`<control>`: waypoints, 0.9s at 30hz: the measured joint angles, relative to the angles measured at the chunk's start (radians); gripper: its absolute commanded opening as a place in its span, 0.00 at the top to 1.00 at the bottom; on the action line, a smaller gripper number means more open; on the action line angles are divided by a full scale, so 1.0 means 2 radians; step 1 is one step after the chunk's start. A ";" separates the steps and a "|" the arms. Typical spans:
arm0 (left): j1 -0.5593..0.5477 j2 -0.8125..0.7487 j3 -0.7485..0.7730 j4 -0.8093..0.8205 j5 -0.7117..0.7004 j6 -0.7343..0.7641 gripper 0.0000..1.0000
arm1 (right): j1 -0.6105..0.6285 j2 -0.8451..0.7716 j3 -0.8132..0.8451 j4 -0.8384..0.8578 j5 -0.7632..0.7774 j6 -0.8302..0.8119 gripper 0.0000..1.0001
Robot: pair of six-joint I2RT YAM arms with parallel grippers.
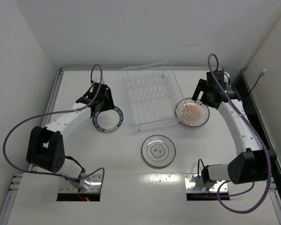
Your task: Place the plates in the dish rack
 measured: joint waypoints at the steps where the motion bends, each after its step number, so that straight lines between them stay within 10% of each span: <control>1: -0.002 0.000 0.000 0.001 0.002 0.001 0.40 | -0.013 -0.007 -0.009 0.003 -0.020 0.000 0.00; 13: -0.005 -0.004 -0.004 0.003 0.018 0.011 0.40 | -0.300 -0.011 -0.255 0.161 -0.325 0.061 0.01; 27: -0.005 -0.004 -0.006 0.004 0.027 0.016 0.40 | -0.333 0.129 -0.312 0.275 -0.482 0.111 0.24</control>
